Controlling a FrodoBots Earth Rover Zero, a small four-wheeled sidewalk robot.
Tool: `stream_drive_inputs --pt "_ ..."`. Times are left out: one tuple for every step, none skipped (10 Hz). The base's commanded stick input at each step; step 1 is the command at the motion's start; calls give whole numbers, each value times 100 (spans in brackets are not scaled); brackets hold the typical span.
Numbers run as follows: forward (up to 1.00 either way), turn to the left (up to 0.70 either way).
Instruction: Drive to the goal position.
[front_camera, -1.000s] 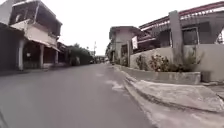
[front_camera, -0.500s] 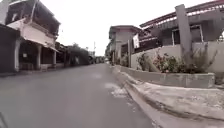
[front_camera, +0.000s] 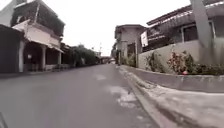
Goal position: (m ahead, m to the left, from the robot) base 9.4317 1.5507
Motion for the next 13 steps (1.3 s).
stream_drive_inputs --pt "70 1" --pt "70 1" --pt "70 1" --pt "70 1" --pt "70 1" --pt "70 1" --pt "70 1" --pt "70 1" --pt "70 1" --pt "70 1" --pt "70 1" --pt "70 1" --pt "70 1"
